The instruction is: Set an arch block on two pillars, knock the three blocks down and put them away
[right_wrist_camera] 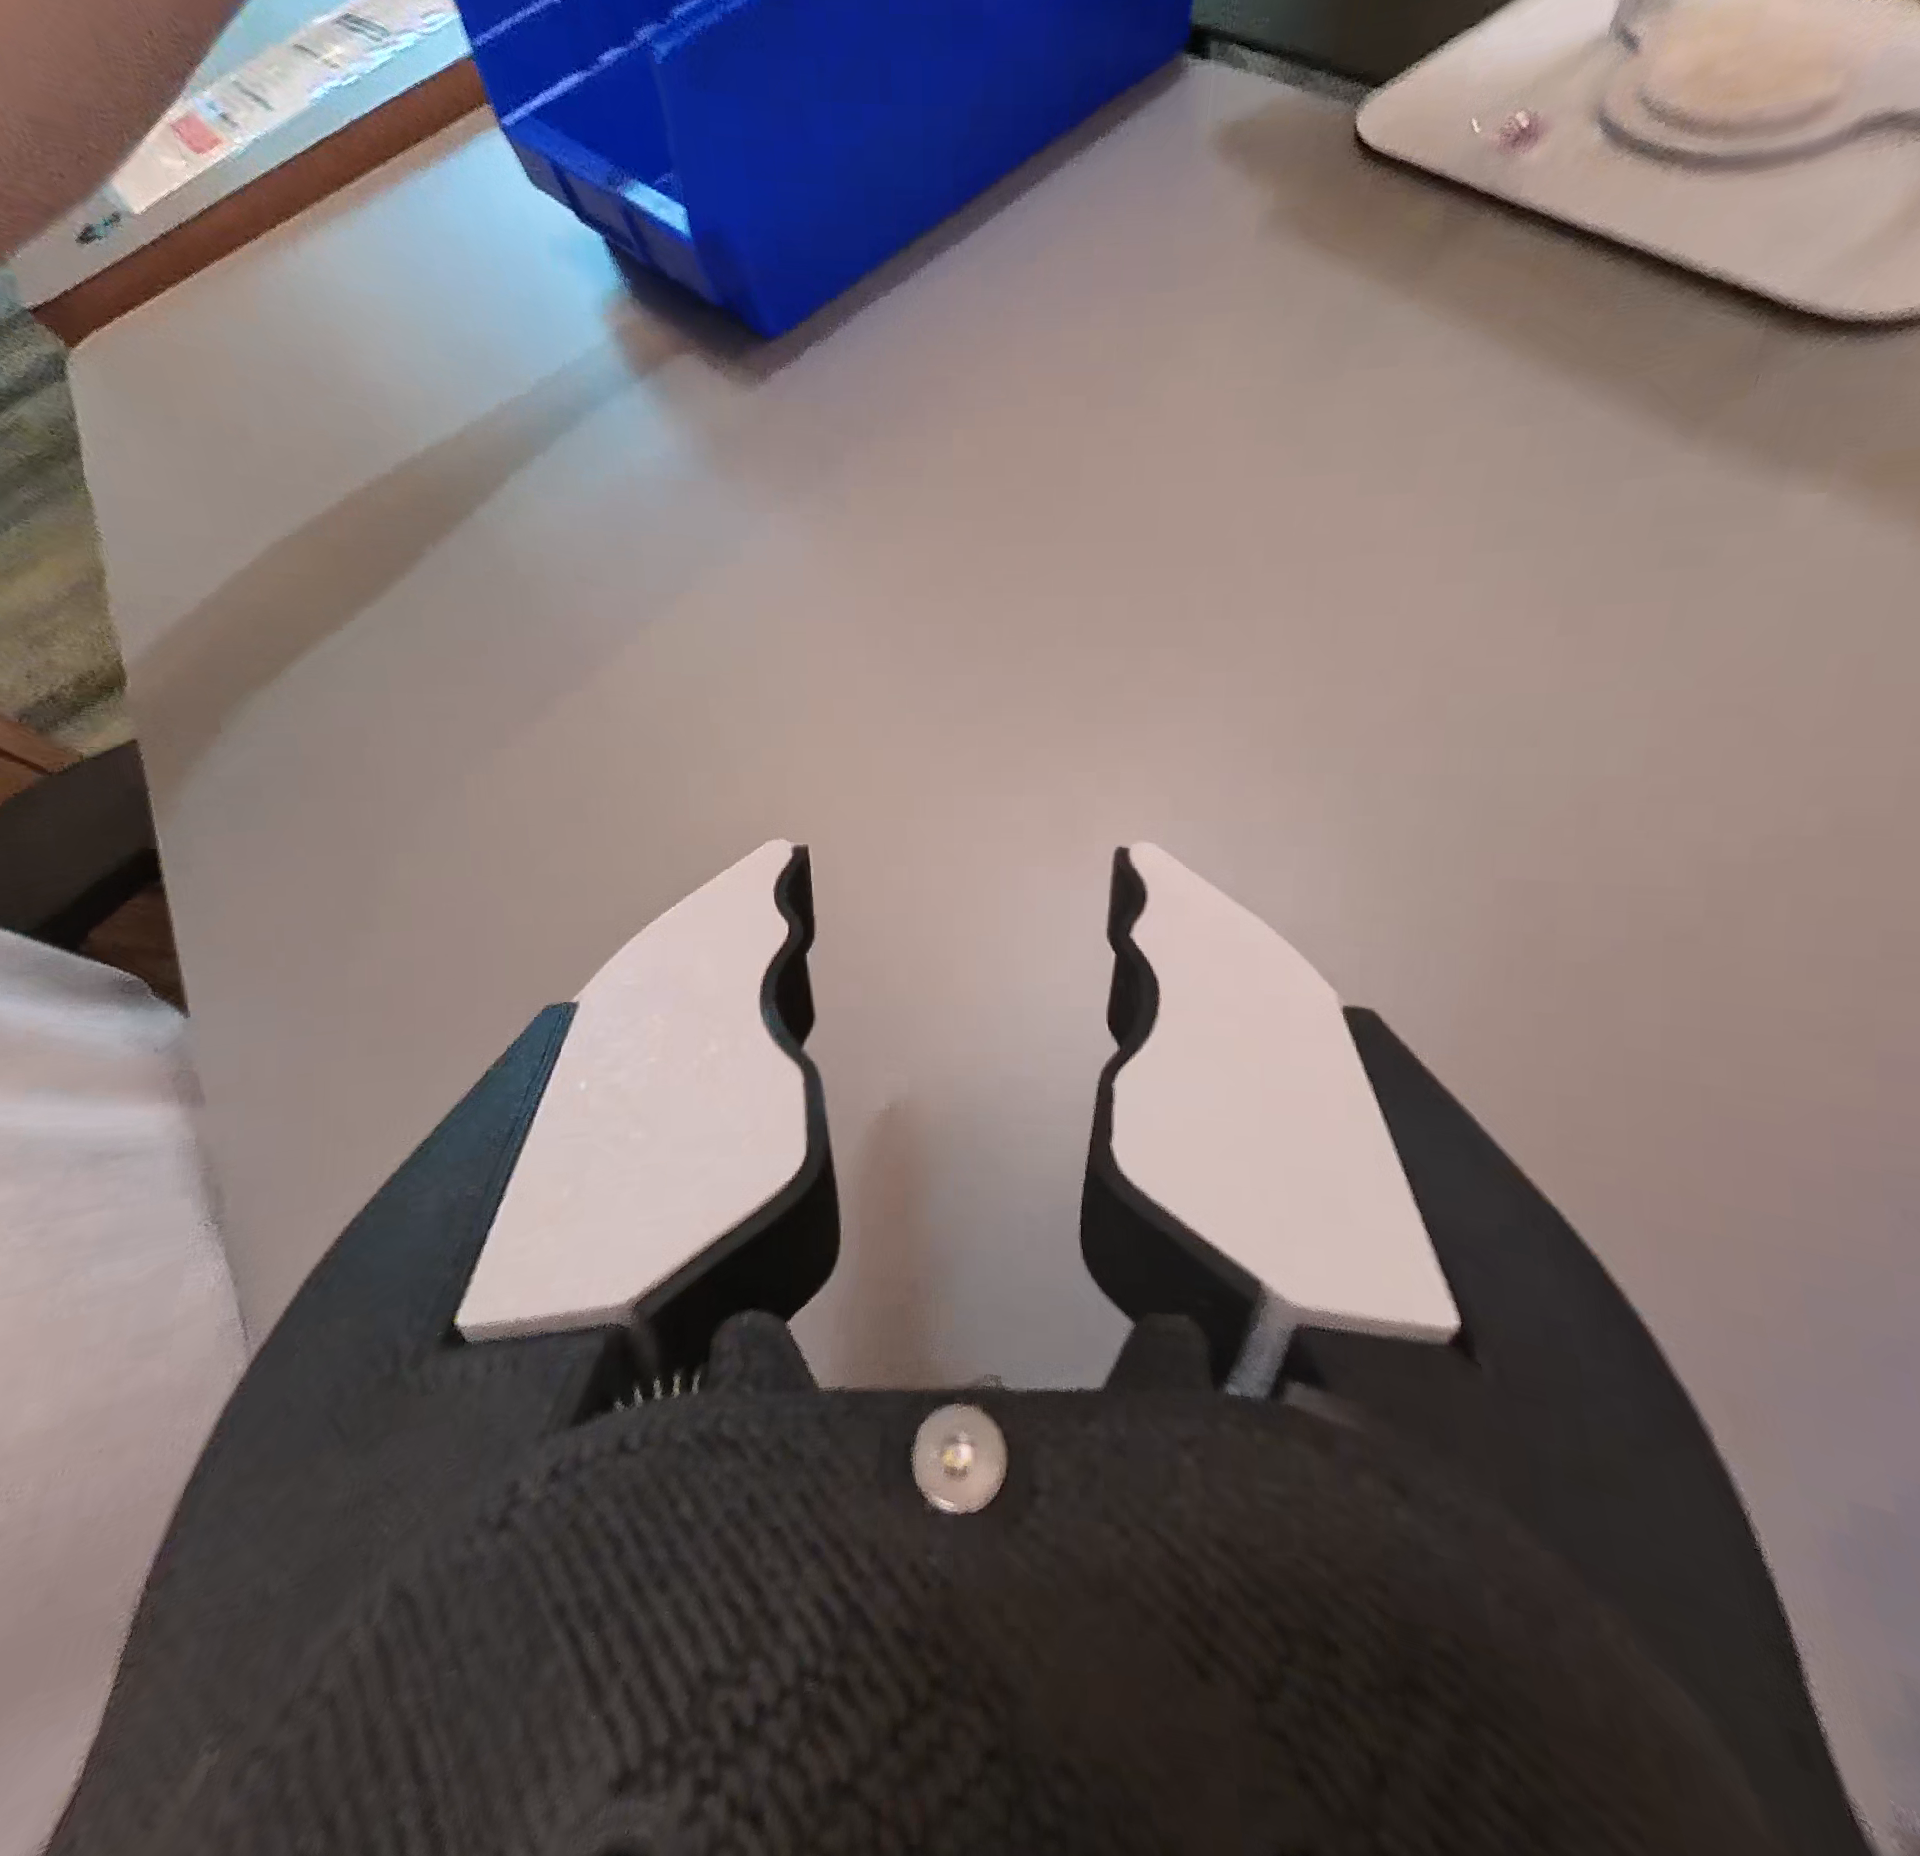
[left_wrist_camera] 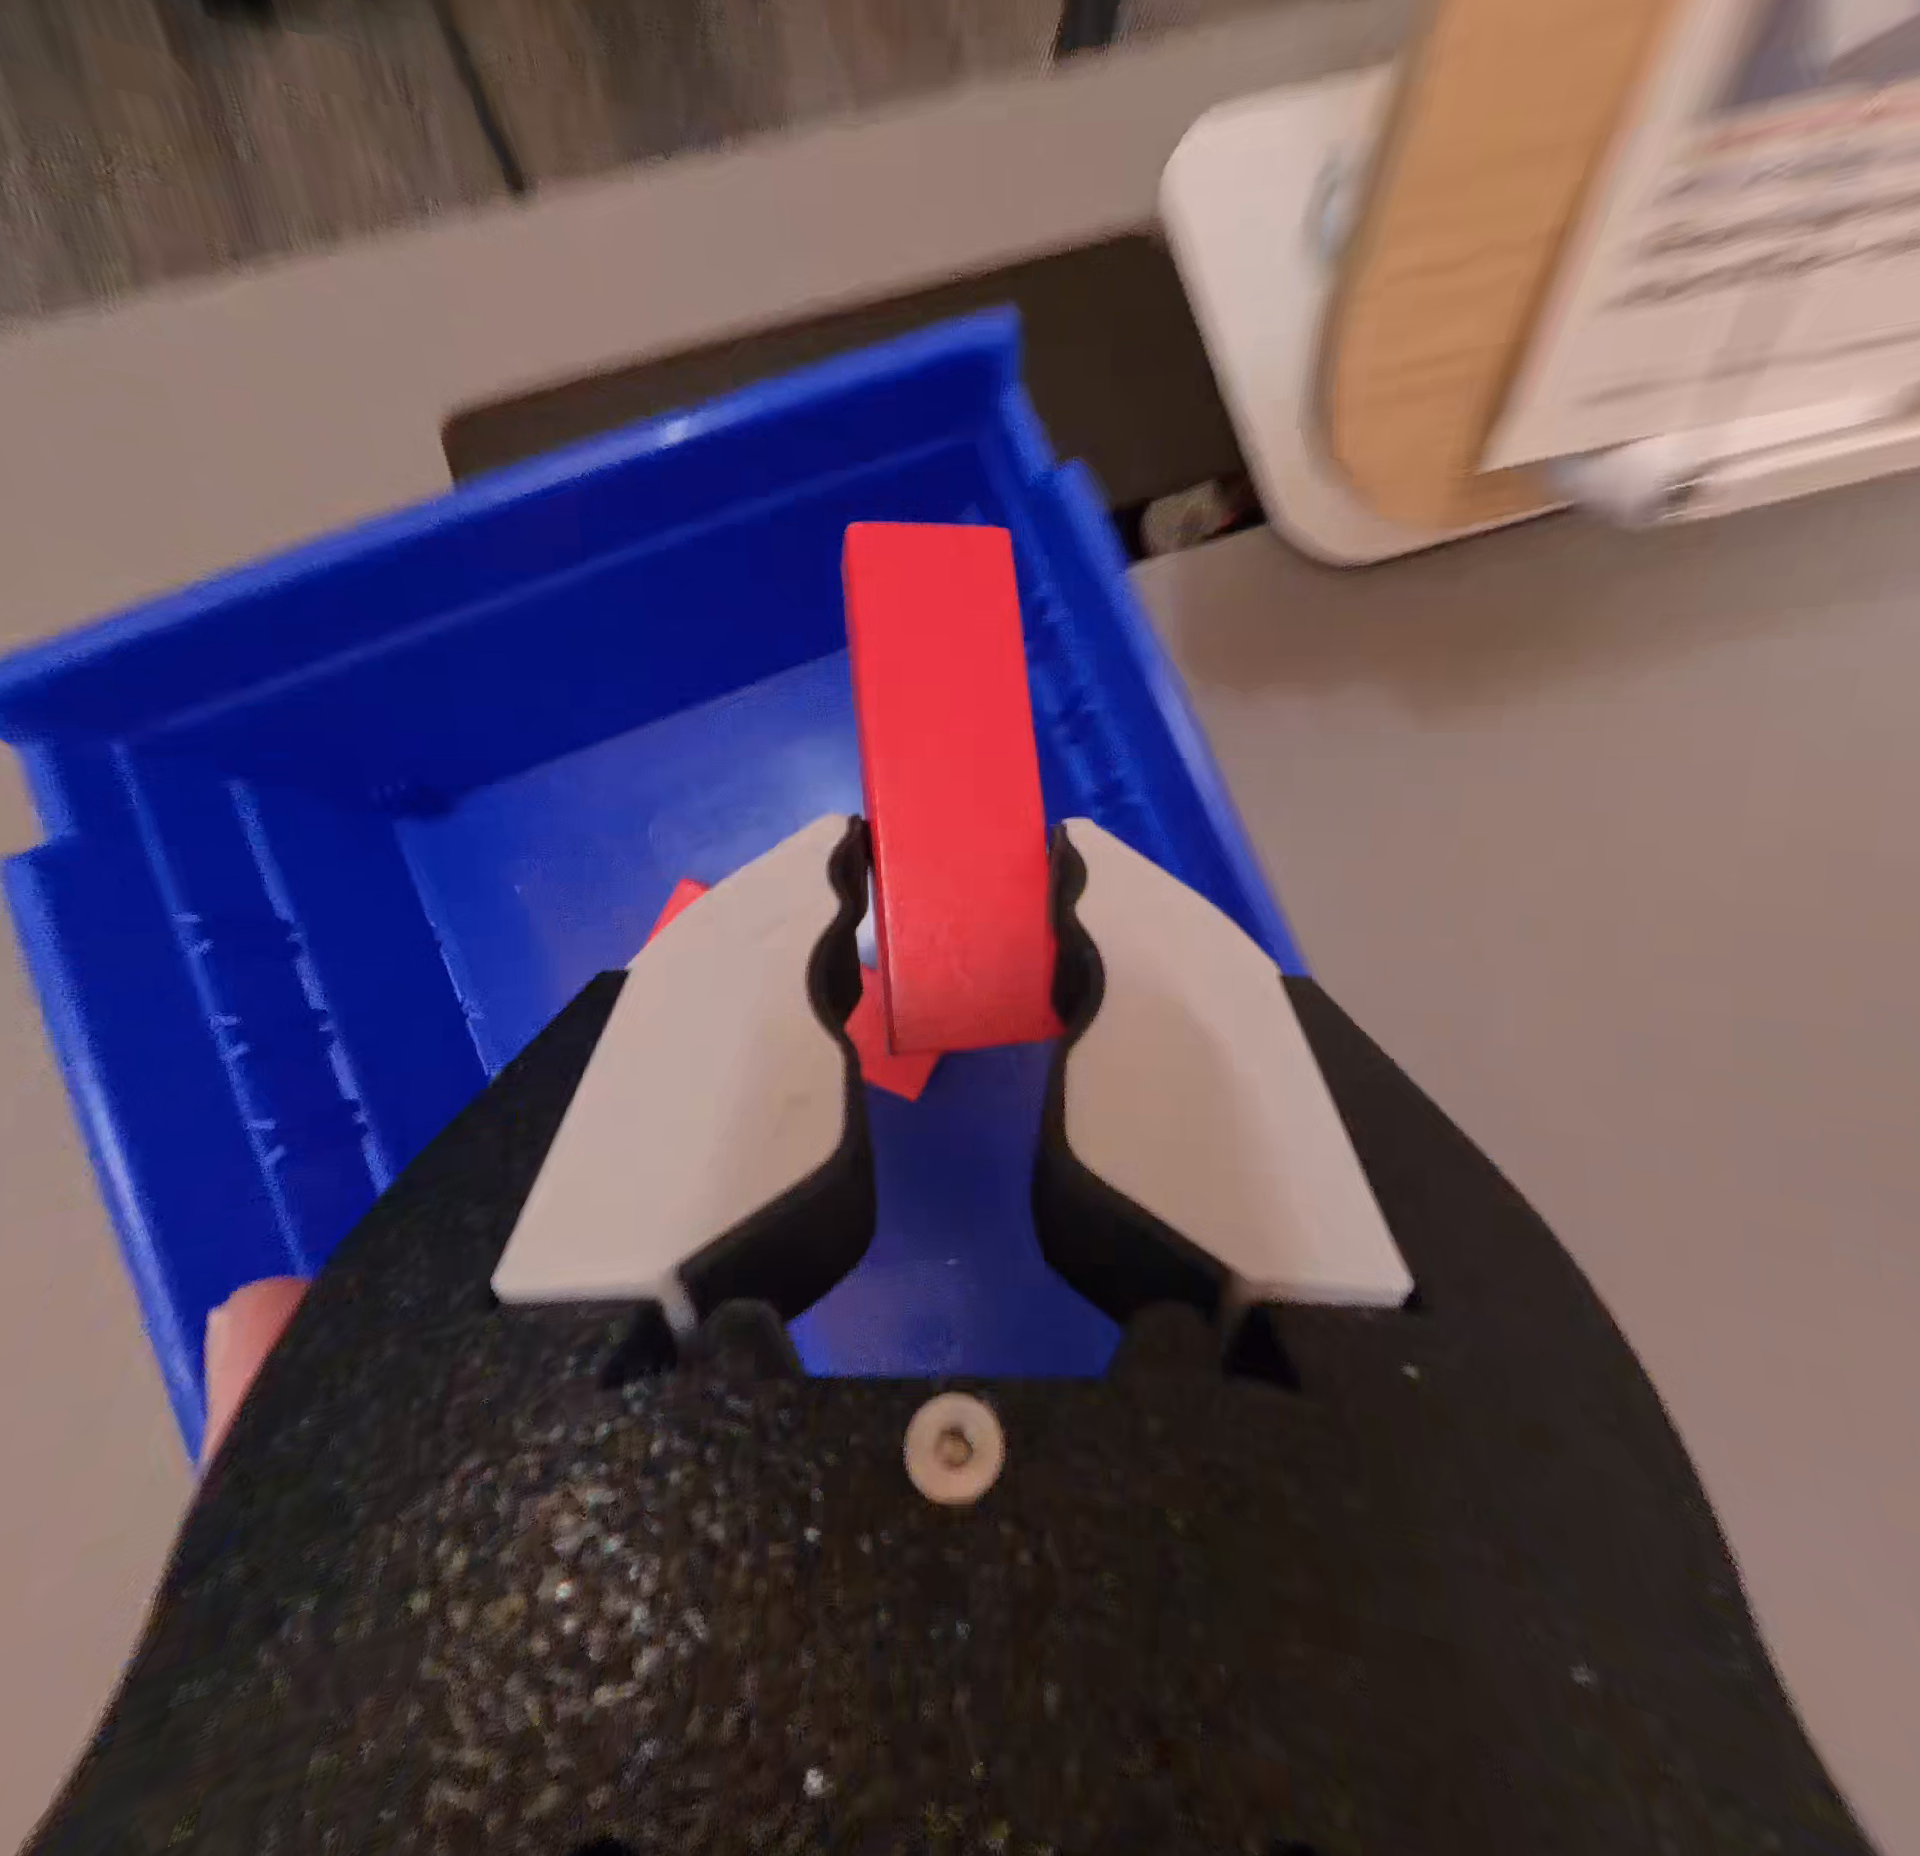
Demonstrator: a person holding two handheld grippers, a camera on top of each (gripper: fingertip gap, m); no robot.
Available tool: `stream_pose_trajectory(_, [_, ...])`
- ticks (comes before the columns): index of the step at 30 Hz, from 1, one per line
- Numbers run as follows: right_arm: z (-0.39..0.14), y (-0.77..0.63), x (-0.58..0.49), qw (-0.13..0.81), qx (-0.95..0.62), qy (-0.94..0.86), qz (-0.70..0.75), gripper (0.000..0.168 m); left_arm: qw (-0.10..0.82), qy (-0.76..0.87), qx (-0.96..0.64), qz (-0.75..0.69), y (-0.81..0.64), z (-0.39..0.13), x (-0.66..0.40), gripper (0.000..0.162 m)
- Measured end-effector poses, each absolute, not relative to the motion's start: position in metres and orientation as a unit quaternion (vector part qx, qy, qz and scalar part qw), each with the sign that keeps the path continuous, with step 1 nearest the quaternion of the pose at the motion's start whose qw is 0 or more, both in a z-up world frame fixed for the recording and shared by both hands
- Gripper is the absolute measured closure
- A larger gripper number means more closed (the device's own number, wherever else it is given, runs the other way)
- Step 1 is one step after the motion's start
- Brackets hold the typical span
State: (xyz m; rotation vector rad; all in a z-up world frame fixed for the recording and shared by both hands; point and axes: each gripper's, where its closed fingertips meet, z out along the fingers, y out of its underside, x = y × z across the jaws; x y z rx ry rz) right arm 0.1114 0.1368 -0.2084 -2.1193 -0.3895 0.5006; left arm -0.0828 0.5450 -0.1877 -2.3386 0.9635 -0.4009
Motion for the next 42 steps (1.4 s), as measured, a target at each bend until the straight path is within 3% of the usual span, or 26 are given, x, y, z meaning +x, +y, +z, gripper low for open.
stream_pose_trajectory(5, [-0.166, 0.163, 0.096, 0.490, -0.816, -0.221, 0.211, 0.113, 0.378, 0.385, -0.783, -0.310, 0.479, -0.101, -0.067, 0.129])
stream_pose_trajectory(11, [-0.104, 0.202, 0.081, 0.550, -0.749, -0.310, 0.203, 0.108, 0.393, 0.462, -0.587, -0.536, 0.340, -0.049, -0.015, 0.129])
stream_pose_trajectory(22, [-0.040, 0.195, 0.051, 0.584, -0.617, -0.396, 0.348, 0.114, 0.346, 0.541, -0.378, -0.667, 0.201, -0.073, 0.032, 0.129])
stream_pose_trajectory(29, [-0.031, 0.183, 0.049, 0.596, -0.588, -0.390, 0.384, 0.135, 0.345, 0.536, -0.343, -0.690, 0.178, -0.069, 0.038, 0.130])
stream_pose_trajectory(42, [-0.046, 0.178, 0.050, 0.569, -0.604, -0.420, 0.367, 0.137, 0.343, 0.540, -0.363, -0.678, 0.175, -0.080, 0.038, 0.130])
